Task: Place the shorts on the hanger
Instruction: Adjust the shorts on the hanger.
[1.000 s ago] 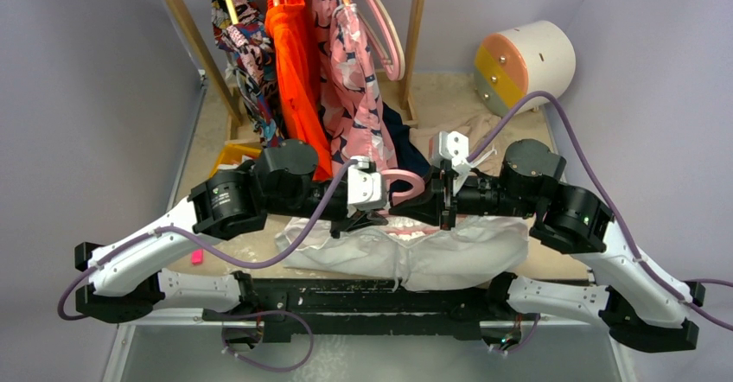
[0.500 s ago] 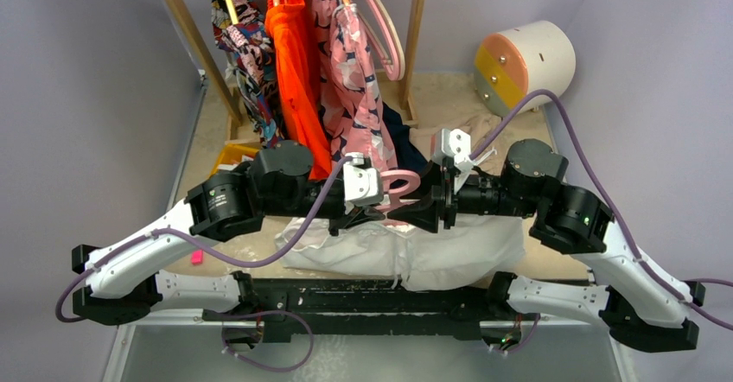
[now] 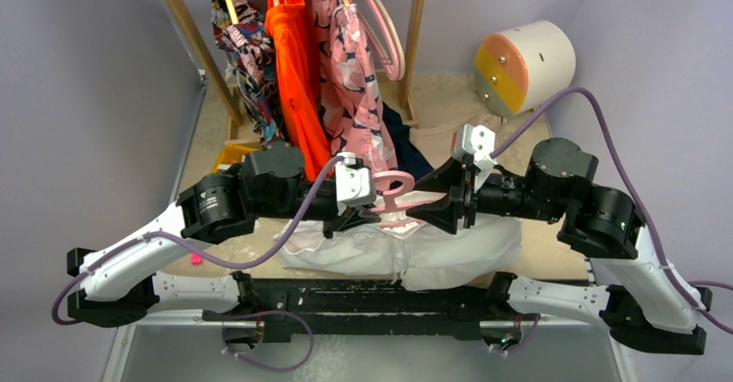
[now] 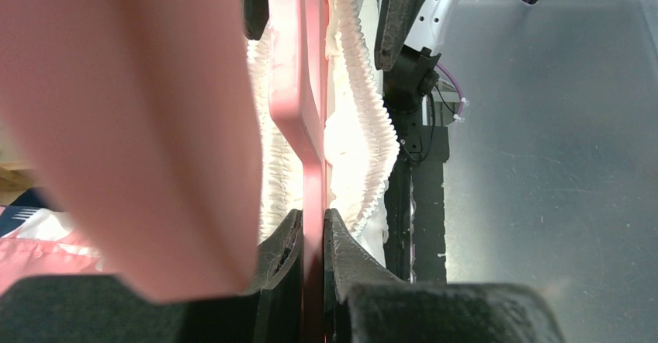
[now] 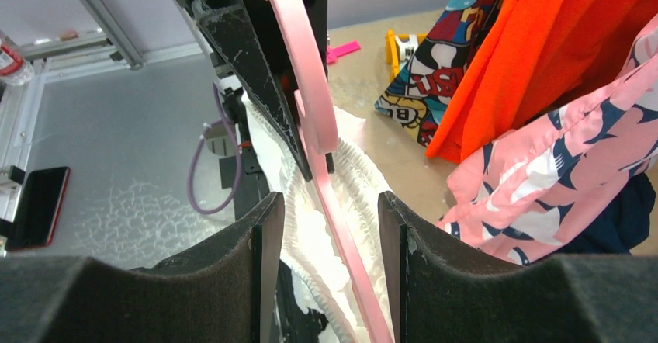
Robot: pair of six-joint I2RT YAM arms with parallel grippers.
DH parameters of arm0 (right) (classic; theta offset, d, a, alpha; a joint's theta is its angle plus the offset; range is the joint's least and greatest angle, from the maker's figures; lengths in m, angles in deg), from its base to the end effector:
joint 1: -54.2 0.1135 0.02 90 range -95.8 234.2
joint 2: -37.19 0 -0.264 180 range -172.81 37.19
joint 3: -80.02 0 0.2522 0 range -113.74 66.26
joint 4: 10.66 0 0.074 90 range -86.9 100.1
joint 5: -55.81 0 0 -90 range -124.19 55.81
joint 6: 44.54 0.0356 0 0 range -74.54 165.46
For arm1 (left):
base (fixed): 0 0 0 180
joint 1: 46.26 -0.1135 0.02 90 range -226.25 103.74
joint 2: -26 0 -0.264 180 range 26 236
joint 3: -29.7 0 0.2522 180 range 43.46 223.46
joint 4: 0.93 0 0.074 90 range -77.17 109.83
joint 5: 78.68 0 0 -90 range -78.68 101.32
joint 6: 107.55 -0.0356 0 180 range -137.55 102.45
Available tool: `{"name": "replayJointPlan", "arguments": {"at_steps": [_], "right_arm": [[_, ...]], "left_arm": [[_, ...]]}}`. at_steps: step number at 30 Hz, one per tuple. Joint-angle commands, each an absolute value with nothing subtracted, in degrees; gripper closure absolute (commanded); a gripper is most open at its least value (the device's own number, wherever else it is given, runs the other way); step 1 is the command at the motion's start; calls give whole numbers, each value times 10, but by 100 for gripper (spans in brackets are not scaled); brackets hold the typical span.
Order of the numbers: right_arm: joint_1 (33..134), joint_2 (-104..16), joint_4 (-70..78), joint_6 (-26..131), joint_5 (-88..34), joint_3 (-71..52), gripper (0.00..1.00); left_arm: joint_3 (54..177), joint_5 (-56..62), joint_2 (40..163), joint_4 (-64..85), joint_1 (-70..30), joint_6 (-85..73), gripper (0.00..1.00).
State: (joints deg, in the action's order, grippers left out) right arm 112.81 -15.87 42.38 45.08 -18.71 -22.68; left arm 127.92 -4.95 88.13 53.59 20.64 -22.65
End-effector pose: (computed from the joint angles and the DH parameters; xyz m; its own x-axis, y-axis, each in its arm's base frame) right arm 0.0610 0.1183 0.5103 -0.0245 -0.0524 -0.9983 -0.9616 0.2742 0.0092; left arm 0.0705 -0.1907 0.4612 -0.0358 0.3014 -0.9528 0.9944 0.1058 -0.0039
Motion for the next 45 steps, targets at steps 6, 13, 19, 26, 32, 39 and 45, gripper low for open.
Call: {"name": "replayJointPlan", "arguments": {"at_steps": [6, 13, 19, 26, 32, 39, 45], "right_arm": [[1129, -200, 458, 409, -178, -285, 50], [1130, -173, 457, 429, -212, -327, 46], [1130, -172, 486, 450, -264, -323, 47], [1130, -165, 478, 458, -258, -303, 47], [1130, -178, 427, 442, -171, -294, 47], [1130, -213, 406, 430, -114, -265, 49], [1129, -212, 378, 436, -96, -235, 51]], "left_arm": [[1297, -75, 876, 520, 205, -223, 100], [1289, -67, 867, 522, 205, -227, 100], [1285, -62, 856, 524, 205, -228, 100], [1276, -55, 843, 526, 205, -221, 100], [1285, -68, 851, 519, 205, -214, 100], [1298, -76, 860, 516, 205, -211, 100], [1305, -78, 859, 514, 205, -213, 100]]}}
